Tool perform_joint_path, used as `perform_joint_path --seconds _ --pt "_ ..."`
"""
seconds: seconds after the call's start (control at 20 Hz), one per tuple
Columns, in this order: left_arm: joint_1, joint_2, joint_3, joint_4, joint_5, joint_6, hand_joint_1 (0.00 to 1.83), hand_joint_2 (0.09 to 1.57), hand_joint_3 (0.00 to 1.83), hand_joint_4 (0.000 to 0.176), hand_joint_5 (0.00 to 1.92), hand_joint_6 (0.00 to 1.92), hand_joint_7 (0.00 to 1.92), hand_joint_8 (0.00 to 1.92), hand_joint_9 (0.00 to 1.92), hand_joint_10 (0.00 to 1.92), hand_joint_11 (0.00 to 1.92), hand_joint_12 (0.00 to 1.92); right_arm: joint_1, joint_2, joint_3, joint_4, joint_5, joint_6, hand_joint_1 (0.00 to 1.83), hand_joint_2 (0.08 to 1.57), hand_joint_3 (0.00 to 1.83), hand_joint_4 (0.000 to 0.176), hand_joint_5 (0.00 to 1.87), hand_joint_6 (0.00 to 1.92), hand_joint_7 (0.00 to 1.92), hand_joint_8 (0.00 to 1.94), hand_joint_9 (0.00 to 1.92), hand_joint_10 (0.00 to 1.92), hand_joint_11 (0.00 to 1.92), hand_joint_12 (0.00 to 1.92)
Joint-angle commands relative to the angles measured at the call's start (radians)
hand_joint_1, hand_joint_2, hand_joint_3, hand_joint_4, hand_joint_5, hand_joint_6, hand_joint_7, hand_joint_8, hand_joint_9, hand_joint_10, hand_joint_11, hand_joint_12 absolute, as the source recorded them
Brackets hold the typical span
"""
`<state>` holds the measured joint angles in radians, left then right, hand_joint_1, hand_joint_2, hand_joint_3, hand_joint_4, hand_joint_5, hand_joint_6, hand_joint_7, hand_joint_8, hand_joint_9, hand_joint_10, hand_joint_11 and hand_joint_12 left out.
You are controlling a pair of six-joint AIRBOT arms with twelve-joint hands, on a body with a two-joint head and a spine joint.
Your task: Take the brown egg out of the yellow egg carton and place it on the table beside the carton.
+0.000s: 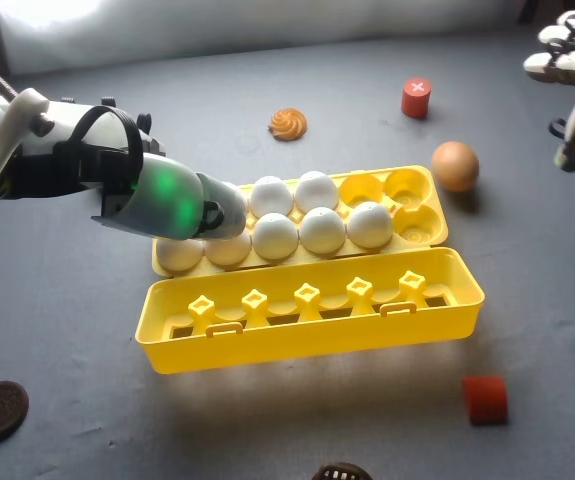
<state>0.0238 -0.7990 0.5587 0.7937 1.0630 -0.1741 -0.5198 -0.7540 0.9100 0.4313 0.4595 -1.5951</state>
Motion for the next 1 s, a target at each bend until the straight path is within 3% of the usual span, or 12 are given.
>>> perform_joint_path --seconds 0.0,0.05,0.1,0.15,0.2,0.25,0.3,0.4,0.5,0.55,0.7,0.95 --pt "-0.012 0.002 -0.002 0.072 -0.026 0.0 0.0 1.19 0.0 0.0 0.03 0.01 0.02 0.01 0.0 0.0 0.0 0.0 0.009 0.029 -0.022 0.016 0.092 -0.02 0.82 0.87 0.01 0.11 1.1 0.02 0.21 0.02 0.0 0.0 0.0 0.0" --pt "-0.012 0.002 -0.002 0.072 -0.026 0.0 0.0 1.19 0.0 0.0 0.03 0.0 0.02 0.0 0.0 0.0 0.0 0.0 0.008 0.051 -0.048 0.035 0.082 -0.047 0.78 0.89 0.01 0.121 1.1 0.01 0.29 0.01 0.11 0.03 0.02 0.02" --pt "-0.012 0.002 -0.002 0.072 -0.026 0.0 0.0 1.19 0.0 0.0 0.03 0.0 0.02 0.0 0.0 0.0 0.0 0.0 -0.001 0.094 -0.091 0.046 0.079 -0.074 0.78 0.9 0.0 0.109 1.21 0.04 0.64 0.02 0.35 0.27 0.0 0.61" --pt "-0.013 0.002 -0.002 0.072 -0.026 0.0 0.0 1.19 0.0 0.0 0.03 0.0 0.02 0.0 0.0 0.0 0.0 0.0 -0.007 0.126 -0.125 0.052 0.079 -0.074 0.69 1.02 0.01 0.005 1.19 0.42 0.7 0.9 0.48 1.12 0.12 1.42" --pt "-0.013 0.001 -0.002 0.072 -0.026 0.0 0.0 1.19 0.0 0.0 0.03 0.0 0.02 0.01 0.0 0.0 0.0 0.0 -0.011 0.147 -0.143 0.058 0.079 -0.074 0.65 1.1 0.01 0.0 0.95 1.39 0.79 1.56 0.64 1.64 0.41 1.82" --pt "-0.013 0.001 -0.001 0.073 -0.026 0.0 0.0 1.19 0.0 0.0 0.03 0.0 0.02 0.0 0.0 0.0 0.0 0.0 -0.014 0.173 -0.169 0.073 0.079 -0.075 0.61 1.19 0.03 0.0 1.01 1.81 1.08 1.86 1.02 1.86 1.1 1.9" --pt "-0.013 0.001 -0.001 0.084 -0.026 0.0 0.0 1.19 0.0 0.0 0.05 0.01 0.04 0.01 0.01 0.01 0.0 0.0 -0.014 0.203 -0.198 0.107 0.081 -0.08 0.5 1.34 0.03 0.0 1.17 1.9 1.27 1.93 1.28 1.91 1.54 1.92" --pt "-0.013 0.001 0.0 0.087 -0.026 0.0 0.0 1.19 0.0 0.0 0.05 0.01 0.03 0.0 0.0 0.0 0.0 0.0 -0.01 0.246 -0.243 0.163 0.108 -0.098 0.39 1.52 0.05 0.001 1.4 1.92 1.5 1.94 1.58 1.92 1.85 1.92" --pt "-0.015 0.001 0.0 0.087 -0.026 0.0 0.0 1.19 0.0 0.0 0.06 0.01 0.05 0.01 0.02 0.01 0.0 0.0 -0.003 0.28 -0.292 0.227 0.137 -0.144 0.58 1.53 0.0 0.157 1.46 1.92 1.59 1.94 1.67 1.92 1.89 1.92" --pt "-0.015 0.001 0.0 0.087 -0.026 0.0 0.0 1.19 0.0 0.0 0.05 0.01 0.06 0.01 0.02 0.01 0.0 0.0 0.001 0.295 -0.317 0.281 0.141 -0.178 0.48 1.56 0.02 0.175 1.49 1.92 1.69 1.94 1.76 1.92 1.92 1.92" --pt "-0.017 0.001 0.001 0.087 -0.026 0.0 0.0 1.19 0.0 0.0 0.05 0.0 0.04 0.0 0.01 0.0 0.0 0.0 0.015 0.32 -0.374 0.448 0.141 -0.29 0.59 1.55 0.01 0.176 1.47 1.92 1.71 1.94 1.78 1.92 1.92 1.92" --pt "-0.017 0.001 -0.001 0.087 -0.026 0.0 0.0 1.2 0.0 0.0 0.06 0.0 0.06 0.01 0.02 0.01 0.0 0.0 0.013 0.322 -0.384 0.528 0.163 -0.309 0.5 1.53 0.0 0.176 1.36 1.92 1.54 1.94 1.61 1.92 1.85 1.92"
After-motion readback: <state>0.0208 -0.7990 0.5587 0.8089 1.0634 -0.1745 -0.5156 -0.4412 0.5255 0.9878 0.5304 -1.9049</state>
